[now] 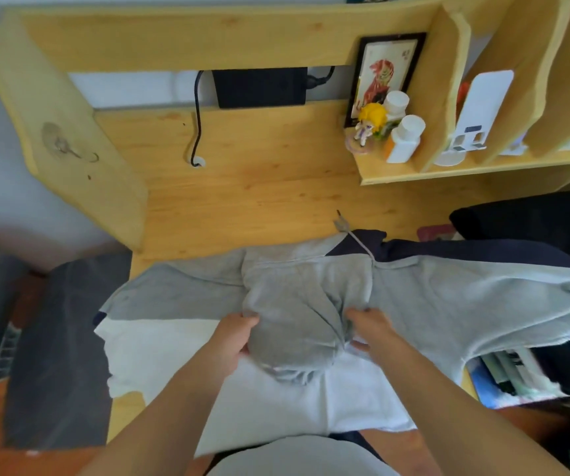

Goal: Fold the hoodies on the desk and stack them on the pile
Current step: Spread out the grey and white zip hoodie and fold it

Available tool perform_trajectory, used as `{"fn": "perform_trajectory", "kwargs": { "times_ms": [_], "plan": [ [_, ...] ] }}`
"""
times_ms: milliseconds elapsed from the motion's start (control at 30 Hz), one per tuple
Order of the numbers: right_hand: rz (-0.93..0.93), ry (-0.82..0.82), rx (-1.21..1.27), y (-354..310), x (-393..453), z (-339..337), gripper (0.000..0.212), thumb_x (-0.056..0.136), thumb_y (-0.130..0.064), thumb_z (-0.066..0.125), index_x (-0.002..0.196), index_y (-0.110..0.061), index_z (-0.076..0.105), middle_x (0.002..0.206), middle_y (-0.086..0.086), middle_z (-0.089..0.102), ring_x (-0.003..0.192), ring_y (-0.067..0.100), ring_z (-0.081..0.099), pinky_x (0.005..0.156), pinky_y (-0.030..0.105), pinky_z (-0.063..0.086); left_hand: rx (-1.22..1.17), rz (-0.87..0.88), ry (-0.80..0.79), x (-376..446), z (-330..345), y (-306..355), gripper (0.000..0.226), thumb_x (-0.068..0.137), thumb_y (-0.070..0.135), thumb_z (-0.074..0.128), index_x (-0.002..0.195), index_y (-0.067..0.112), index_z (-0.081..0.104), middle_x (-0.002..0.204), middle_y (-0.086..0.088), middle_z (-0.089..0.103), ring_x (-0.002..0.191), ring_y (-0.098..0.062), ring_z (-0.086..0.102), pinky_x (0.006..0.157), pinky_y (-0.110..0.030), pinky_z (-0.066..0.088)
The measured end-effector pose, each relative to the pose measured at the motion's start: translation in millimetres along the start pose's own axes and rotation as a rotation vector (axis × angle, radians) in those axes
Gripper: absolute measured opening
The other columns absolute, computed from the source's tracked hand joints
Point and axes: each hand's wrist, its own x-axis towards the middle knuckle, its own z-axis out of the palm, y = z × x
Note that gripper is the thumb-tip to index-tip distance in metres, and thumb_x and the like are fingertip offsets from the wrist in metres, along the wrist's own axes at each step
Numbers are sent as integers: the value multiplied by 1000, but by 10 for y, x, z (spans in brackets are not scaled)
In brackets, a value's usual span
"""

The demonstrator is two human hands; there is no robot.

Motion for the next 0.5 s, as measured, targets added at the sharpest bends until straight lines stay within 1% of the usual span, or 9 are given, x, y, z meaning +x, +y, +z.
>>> {"fn": "perform_trajectory", "kwargs": {
  "times_ms": [67,100,133,167,200,267,300,400,500],
  "plan": [
    [-88,109,-69,-125,12,-61,26,90,-7,57,115,0,61,105,14,63,93,31,62,80,39,55,99,10,-206,-70,60,-22,28,98,10,64,126,10,65,119,-10,73,107,-27,70,91,-42,58],
    [-139,215,-107,-202,22,-147,25,93,-7,53,117,-1,60,109,17,63,97,33,61,82,40,50,203,53,-278,-114,53,-52,27,97,12,65,124,13,67,119,-9,74,108,-24,70,92,-40,57],
    [-179,321,-146,-269,52,-256,31,96,-9,51,126,-1,56,119,21,62,107,37,60,88,41,47,327,140,-263,-117,9,-87,27,96,17,66,123,14,67,120,-10,73,108,-22,68,90,-38,54],
    [-204,402,-193,-330,55,-358,38,97,-11,50,134,0,50,130,24,57,117,40,56,95,43,45,451,244,-148,-110,-77,-112,30,95,20,64,125,14,67,124,-11,70,108,-21,66,89,-36,50],
    [-216,436,-250,-361,48,-431,45,97,-15,51,139,-1,45,138,26,51,124,43,51,101,45,42,535,321,50,-81,-229,-139,34,96,19,62,130,14,64,130,-10,67,113,-23,63,92,-34,47],
    [-214,394,-392,-319,59,-410,59,94,-24,55,146,-5,35,145,25,40,128,46,45,106,50,40,551,373,392,-67,-640,-181,37,100,14,56,136,11,57,136,-10,59,120,-27,59,97,-36,45],
    [-208,350,-448,-276,29,-348,65,92,-28,56,149,-8,31,146,24,36,128,47,43,106,51,40,526,354,469,-77,-829,-201,35,100,13,54,135,11,56,135,-11,58,119,-29,58,94,-38,46],
    [-165,278,-589,-45,-47,-159,73,89,-34,59,152,-19,24,148,19,28,131,45,38,106,51,38,481,289,462,-49,-1149,-202,21,99,11,52,118,14,61,116,-6,62,104,-29,61,81,-36,47],
    [-115,331,-622,130,-112,-135,65,87,-31,63,144,-16,36,141,18,29,125,44,41,103,48,42,167,218,289,-68,-900,-39,10,97,8,54,95,10,64,90,-7,65,76,-24,65,60,-27,49]
  ]
}}
